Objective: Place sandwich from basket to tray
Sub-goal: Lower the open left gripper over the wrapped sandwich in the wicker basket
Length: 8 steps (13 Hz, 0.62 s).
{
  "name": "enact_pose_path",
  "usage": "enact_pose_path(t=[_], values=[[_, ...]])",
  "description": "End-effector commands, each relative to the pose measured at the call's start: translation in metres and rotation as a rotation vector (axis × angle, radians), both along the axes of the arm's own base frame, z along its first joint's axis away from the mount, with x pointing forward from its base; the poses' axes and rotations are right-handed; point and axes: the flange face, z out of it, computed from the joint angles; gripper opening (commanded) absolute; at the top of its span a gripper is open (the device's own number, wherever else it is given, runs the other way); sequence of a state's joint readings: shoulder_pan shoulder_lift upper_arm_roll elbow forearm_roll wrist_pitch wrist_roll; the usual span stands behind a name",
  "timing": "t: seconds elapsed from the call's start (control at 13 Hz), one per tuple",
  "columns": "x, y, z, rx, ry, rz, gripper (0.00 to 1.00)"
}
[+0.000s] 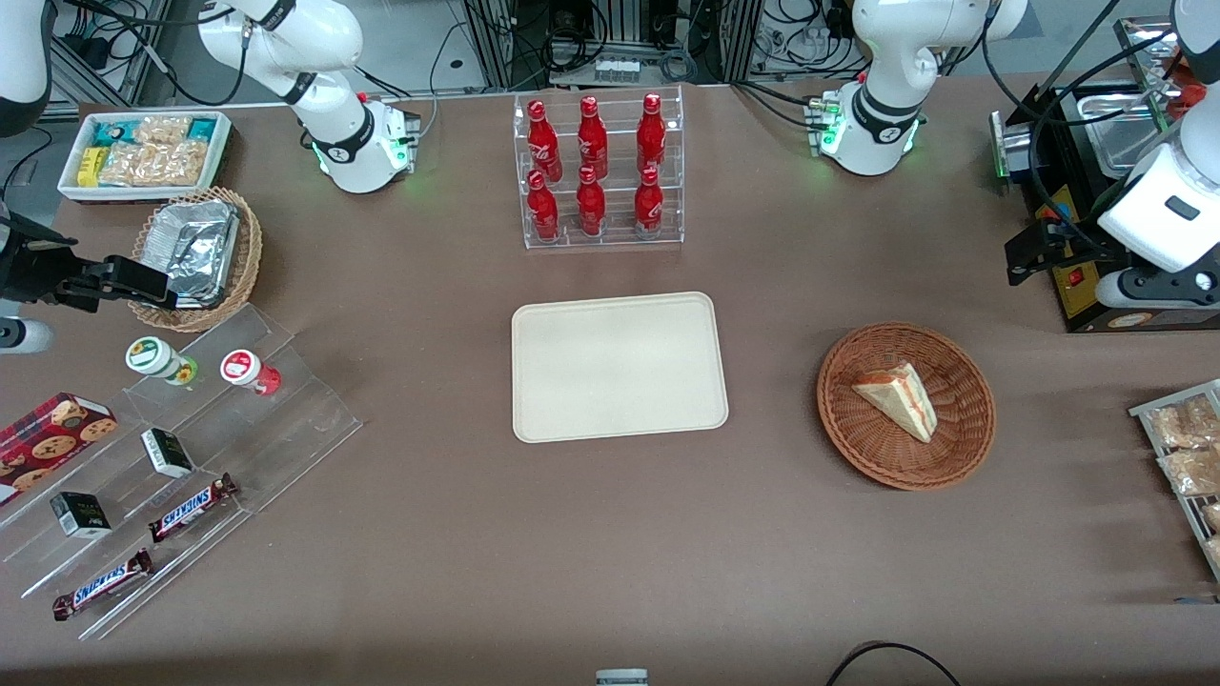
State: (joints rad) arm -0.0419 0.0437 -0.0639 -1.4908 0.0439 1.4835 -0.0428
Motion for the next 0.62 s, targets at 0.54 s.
enact_pose_path(t=[0.54], values=[[0.006, -0.003, -0.038, -0.013, 0.001, -0.008, 1.0]])
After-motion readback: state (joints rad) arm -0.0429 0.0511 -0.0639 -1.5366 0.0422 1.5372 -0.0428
